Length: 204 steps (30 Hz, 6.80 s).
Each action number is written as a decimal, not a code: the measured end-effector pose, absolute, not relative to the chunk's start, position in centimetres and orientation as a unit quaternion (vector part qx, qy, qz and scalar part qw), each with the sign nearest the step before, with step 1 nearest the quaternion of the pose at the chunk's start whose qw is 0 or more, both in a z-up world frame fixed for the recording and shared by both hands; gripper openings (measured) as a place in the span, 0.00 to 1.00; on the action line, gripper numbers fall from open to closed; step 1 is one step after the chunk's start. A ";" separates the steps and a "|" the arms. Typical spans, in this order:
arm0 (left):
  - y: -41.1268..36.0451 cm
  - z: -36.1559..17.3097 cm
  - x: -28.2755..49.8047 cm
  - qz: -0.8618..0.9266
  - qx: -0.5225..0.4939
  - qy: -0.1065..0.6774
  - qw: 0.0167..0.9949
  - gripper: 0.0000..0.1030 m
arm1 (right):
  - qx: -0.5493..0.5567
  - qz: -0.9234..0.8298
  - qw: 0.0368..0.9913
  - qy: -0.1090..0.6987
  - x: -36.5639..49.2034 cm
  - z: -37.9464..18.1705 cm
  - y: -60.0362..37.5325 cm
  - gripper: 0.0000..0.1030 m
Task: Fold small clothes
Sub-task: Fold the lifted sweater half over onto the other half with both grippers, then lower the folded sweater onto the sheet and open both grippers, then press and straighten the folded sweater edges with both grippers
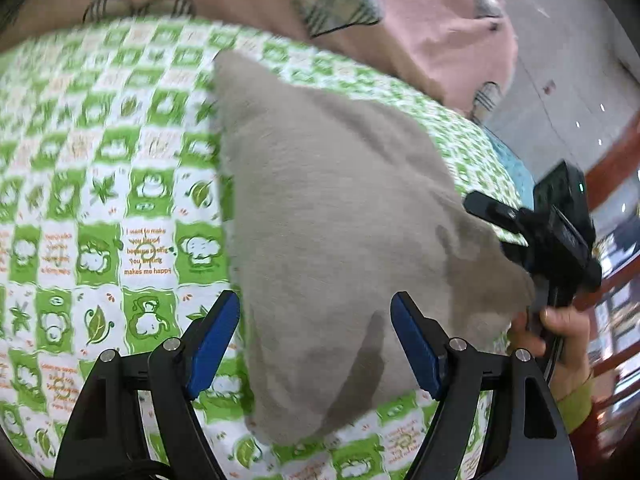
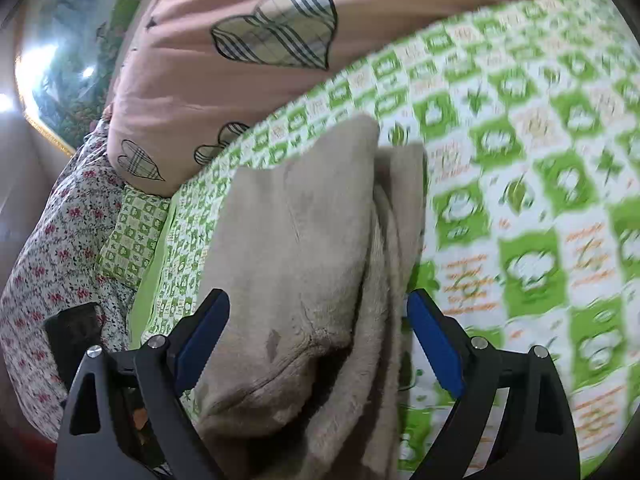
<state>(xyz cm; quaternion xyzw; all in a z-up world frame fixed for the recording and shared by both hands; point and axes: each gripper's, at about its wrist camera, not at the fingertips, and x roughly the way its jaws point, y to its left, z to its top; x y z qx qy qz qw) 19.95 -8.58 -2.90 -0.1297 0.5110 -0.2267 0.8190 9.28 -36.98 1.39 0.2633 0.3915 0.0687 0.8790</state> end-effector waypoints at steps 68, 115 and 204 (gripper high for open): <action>12.4 -5.6 13.6 -0.228 -0.263 0.477 0.807 0.58 | 0.233 0.142 0.844 0.461 12.3 -4.0 -19.7 0.52; 9.5 -5.2 -1.1 -0.117 -0.082 0.469 0.871 0.49 | 0.169 0.138 0.886 0.409 -0.3 -1.0 -18.6 0.42; 4.5 -4.5 10.3 -0.149 -0.058 0.455 0.876 0.12 | 0.115 0.051 0.888 0.441 12.6 -3.7 -18.5 0.26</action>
